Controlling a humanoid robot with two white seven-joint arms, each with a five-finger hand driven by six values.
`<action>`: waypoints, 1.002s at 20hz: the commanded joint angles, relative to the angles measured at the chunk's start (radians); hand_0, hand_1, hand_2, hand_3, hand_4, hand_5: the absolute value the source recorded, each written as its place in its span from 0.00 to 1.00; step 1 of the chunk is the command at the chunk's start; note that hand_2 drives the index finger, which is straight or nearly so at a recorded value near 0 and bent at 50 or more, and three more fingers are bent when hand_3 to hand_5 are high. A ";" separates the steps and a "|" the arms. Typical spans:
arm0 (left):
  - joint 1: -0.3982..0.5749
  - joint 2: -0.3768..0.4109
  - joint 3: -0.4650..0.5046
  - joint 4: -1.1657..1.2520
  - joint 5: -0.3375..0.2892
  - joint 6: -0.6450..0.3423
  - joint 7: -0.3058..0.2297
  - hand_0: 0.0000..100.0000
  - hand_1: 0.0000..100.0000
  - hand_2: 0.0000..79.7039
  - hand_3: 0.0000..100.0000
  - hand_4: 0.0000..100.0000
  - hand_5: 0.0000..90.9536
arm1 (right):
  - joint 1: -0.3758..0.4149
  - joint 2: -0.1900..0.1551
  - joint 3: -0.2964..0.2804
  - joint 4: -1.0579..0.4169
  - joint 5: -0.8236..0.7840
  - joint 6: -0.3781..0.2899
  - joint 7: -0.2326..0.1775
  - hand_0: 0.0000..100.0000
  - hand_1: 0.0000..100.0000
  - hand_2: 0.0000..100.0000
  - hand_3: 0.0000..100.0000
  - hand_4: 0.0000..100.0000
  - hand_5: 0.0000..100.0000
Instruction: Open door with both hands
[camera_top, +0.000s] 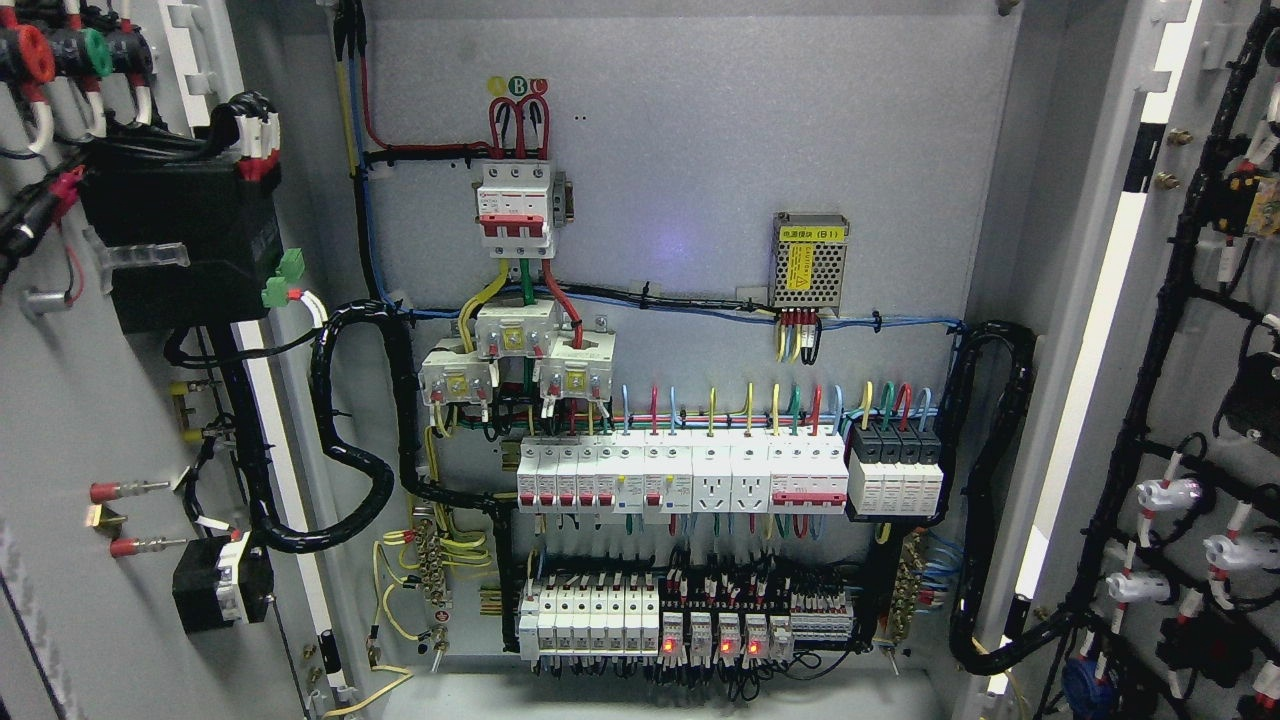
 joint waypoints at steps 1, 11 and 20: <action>-0.007 0.002 0.002 -0.001 0.001 0.000 0.000 0.00 0.00 0.00 0.00 0.00 0.00 | -0.009 0.039 0.017 0.053 0.004 -0.001 -0.001 0.00 0.00 0.00 0.00 0.00 0.00; -0.018 0.018 0.004 -0.001 0.001 0.000 0.000 0.00 0.00 0.00 0.00 0.00 0.00 | 0.005 0.017 -0.008 0.032 -0.006 -0.004 -0.009 0.00 0.00 0.00 0.00 0.00 0.00; -0.023 0.008 0.004 -0.001 0.001 0.000 0.000 0.00 0.00 0.00 0.00 0.00 0.00 | 0.077 -0.133 -0.144 -0.040 -0.010 -0.007 -0.007 0.00 0.00 0.00 0.00 0.00 0.00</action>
